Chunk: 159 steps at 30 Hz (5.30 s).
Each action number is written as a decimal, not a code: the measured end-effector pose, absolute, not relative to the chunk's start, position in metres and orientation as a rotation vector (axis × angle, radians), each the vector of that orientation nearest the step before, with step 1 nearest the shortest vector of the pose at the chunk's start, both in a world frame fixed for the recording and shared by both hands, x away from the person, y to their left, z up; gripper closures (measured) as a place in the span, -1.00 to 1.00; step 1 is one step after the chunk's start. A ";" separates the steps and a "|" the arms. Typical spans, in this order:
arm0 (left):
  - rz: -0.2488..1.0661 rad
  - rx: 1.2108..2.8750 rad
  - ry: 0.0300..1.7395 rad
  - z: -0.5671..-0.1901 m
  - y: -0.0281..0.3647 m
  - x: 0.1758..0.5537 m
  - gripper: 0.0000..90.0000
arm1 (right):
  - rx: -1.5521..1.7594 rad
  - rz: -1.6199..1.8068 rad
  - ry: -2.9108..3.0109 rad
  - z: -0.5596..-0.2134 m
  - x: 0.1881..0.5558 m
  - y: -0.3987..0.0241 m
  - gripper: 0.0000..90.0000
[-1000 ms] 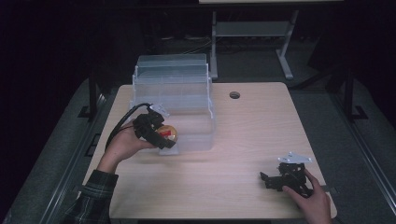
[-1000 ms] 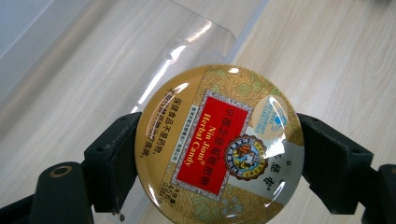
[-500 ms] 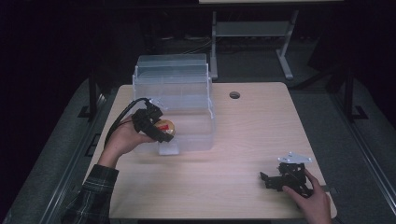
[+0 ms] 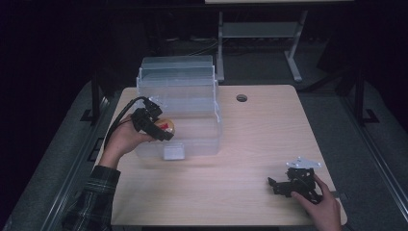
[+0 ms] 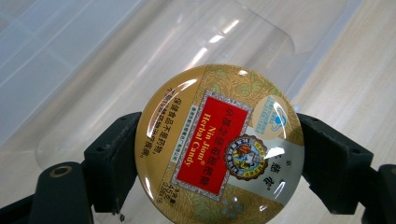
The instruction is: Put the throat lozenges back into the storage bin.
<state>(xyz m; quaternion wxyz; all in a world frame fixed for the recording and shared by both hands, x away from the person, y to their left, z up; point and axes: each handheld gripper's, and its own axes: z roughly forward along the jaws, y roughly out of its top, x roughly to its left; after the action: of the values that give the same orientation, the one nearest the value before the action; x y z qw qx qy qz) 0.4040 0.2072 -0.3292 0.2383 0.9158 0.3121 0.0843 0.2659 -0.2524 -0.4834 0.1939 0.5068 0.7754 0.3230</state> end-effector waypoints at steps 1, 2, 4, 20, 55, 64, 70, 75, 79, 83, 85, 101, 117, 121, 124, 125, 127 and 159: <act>0.231 2.507 0.860 -0.329 0.208 0.405 -0.56 | 1.422 0.906 2.175 -0.483 0.266 -0.252 -1.00; 0.232 2.507 0.866 -0.330 0.209 0.406 -0.57 | 1.421 0.906 2.174 -0.483 0.266 -0.252 -1.00; 0.232 2.501 0.877 -0.330 0.212 0.408 -0.57 | 1.421 0.906 2.175 -0.483 0.266 -0.252 -1.00; 0.255 2.488 0.975 -0.335 0.236 0.418 -0.57 | 1.422 0.907 2.174 -0.483 0.266 -0.252 -1.00; 0.293 2.488 1.108 -0.346 0.270 0.426 -0.57 | 1.421 0.906 2.175 -0.483 0.266 -0.252 -1.00; 0.277 2.489 1.096 -0.347 0.269 0.426 -0.57 | 1.421 0.906 2.175 -0.483 0.266 -0.252 -1.00; 0.286 2.492 1.099 -0.347 0.270 0.427 -0.57 | 1.422 0.906 2.175 -0.483 0.266 -0.252 -1.00; 0.288 2.502 1.102 -0.348 0.272 0.427 -0.58 | 1.421 0.906 2.174 -0.483 0.266 -0.252 -1.00; 0.290 2.491 1.104 -0.346 0.273 0.426 -0.58 | 1.421 0.906 2.174 -0.483 0.266 -0.252 -1.00; 0.296 2.484 1.098 -0.345 0.273 0.425 -0.58 | 1.422 0.906 2.174 -0.483 0.266 -0.252 -1.00; 0.298 2.482 1.096 -0.344 0.273 0.423 -0.58 | 1.422 0.906 2.174 -0.483 0.266 -0.252 -1.00; 0.325 2.400 1.053 -0.330 0.285 0.393 -0.58 | 1.421 0.906 2.174 -0.483 0.266 -0.252 -1.00; 0.364 2.303 1.049 -0.337 0.306 0.356 -0.58 | 1.420 0.906 2.176 -0.483 0.266 -0.252 -1.00; 0.376 2.293 1.030 -0.341 0.307 0.347 -0.59 | 1.422 0.906 2.174 -0.483 0.266 -0.252 -1.00; 0.379 2.284 1.022 -0.346 0.307 0.339 -0.60 | 1.422 0.906 2.174 -0.483 0.266 -0.252 -1.00; 0.380 2.279 1.019 -0.348 0.306 0.336 -0.60 | 1.422 0.906 2.174 -0.483 0.266 -0.252 -1.00; 0.383 2.274 1.010 -0.351 0.305 0.331 -0.60 | 1.422 0.906 2.174 -0.483 0.266 -0.252 -1.00; 0.419 2.181 0.936 -0.422 0.298 0.278 -0.62 | 1.425 0.904 2.172 -0.483 0.266 -0.252 -1.00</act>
<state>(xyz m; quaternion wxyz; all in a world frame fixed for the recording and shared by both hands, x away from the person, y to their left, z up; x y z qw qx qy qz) 0.2784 0.2983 -0.4216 0.3577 0.8451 0.3626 0.1625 0.2655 -0.2521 -0.4834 0.1944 0.5082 0.7746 0.3224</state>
